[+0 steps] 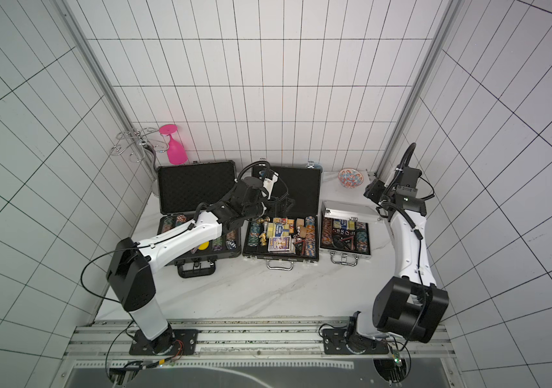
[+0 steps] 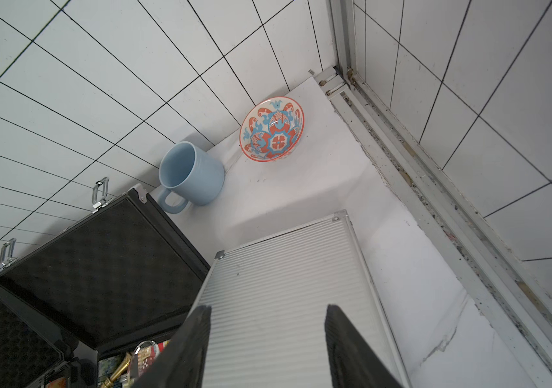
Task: Close the poker set cases
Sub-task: Close the lid of the poker set case.
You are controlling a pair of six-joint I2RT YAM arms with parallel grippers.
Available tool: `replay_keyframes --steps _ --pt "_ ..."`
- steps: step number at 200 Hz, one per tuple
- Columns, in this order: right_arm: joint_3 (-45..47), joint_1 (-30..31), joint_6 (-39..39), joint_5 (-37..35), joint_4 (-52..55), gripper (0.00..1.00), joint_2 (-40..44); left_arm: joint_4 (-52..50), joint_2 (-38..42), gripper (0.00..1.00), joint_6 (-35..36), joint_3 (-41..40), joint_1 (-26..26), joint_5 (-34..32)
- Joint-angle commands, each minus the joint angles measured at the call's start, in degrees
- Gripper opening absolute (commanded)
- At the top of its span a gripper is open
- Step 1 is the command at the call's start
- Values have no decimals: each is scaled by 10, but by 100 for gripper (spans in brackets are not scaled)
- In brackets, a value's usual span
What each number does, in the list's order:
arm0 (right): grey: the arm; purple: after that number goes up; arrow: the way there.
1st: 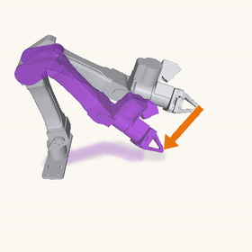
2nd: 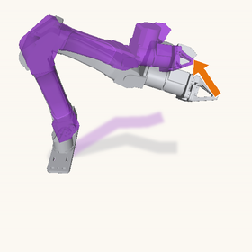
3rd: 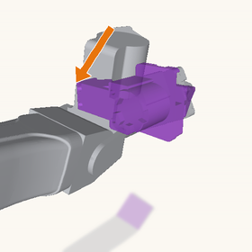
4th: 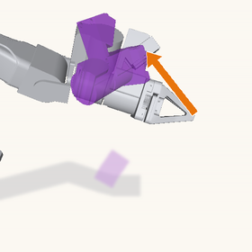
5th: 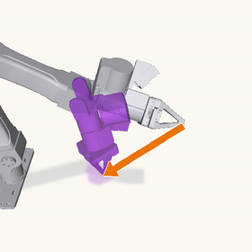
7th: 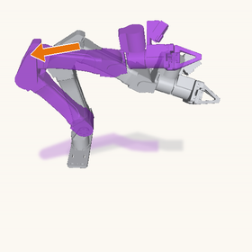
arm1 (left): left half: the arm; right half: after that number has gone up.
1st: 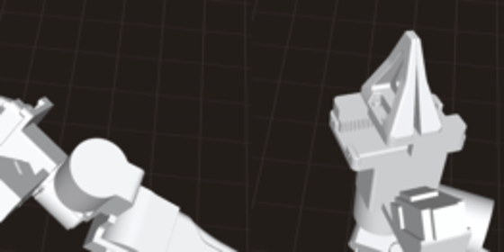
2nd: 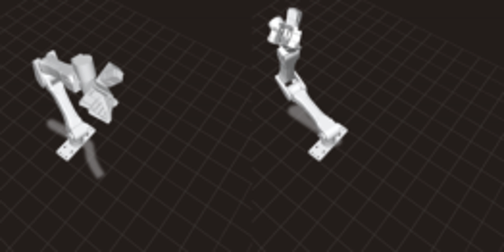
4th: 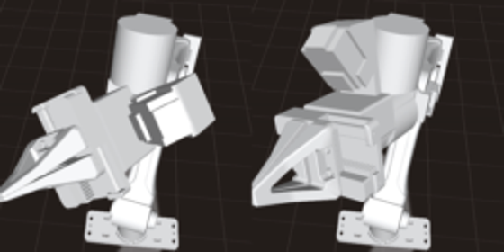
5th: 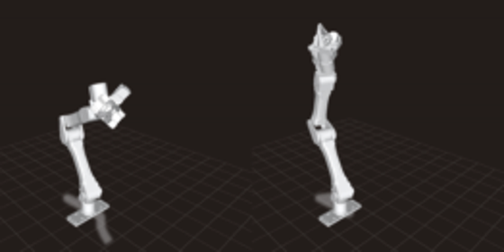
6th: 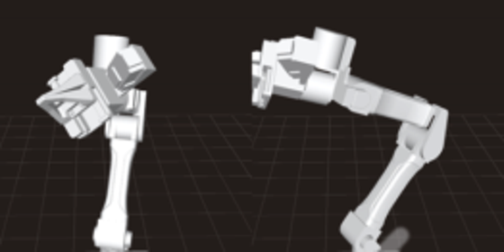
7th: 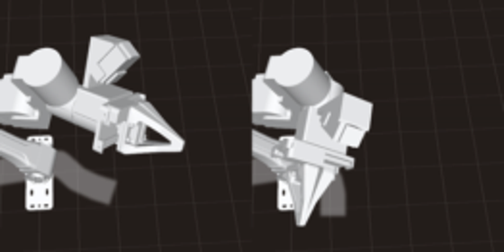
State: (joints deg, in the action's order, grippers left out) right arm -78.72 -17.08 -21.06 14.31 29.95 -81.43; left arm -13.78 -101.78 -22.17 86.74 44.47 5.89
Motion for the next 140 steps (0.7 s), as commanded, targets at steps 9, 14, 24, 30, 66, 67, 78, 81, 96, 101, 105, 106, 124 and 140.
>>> replay_keyframes --steps 9,14,24,30,66,67,78,81,96,101,105,106,124,140 --pt "37 10 13 -6 34 57 26 21 -53 92 -36 38 25 63" --pt "41 15 16 -15 39 57 34 20 -62 92 -39 43 26 73" --pt "48 23 21 -39 54 58 52 14 -75 91 -42 49 27 80" --pt "53 23 24 -38 57 59 63 14 -79 91 -42 48 27 77" --pt "53 26 40 -39 87 58 80 0 -85 90 -26 43 23 68" --pt "52 26 41 -40 88 58 81 -1 -84 90 -25 43 24 67" --pt "54 31 46 -43 93 58 87 -6 -76 90 -16 38 23 60" --pt "54 32 47 -44 92 58 89 -7 -74 90 -13 36 23 58" --pt "43 35 52 -46 93 58 96 -19 -61 90 2 27 23 47" --pt "32 35 55 -47 96 58 95 -22 -57 90 5 24 21 45" --pt "22 35 58 -47 99 59 93 -26 -54 90 7 21 20 44" --pt "19 35 59 -47 100 59 93 -26 -53 90 7 21 19 44" --pt "-30 32 72 -59 118 60 84 -27 -33 90 9 3 8 45" --pt "-51 24 77 -61 121 61 78 -24 -17 90 7 -12 -3 43"
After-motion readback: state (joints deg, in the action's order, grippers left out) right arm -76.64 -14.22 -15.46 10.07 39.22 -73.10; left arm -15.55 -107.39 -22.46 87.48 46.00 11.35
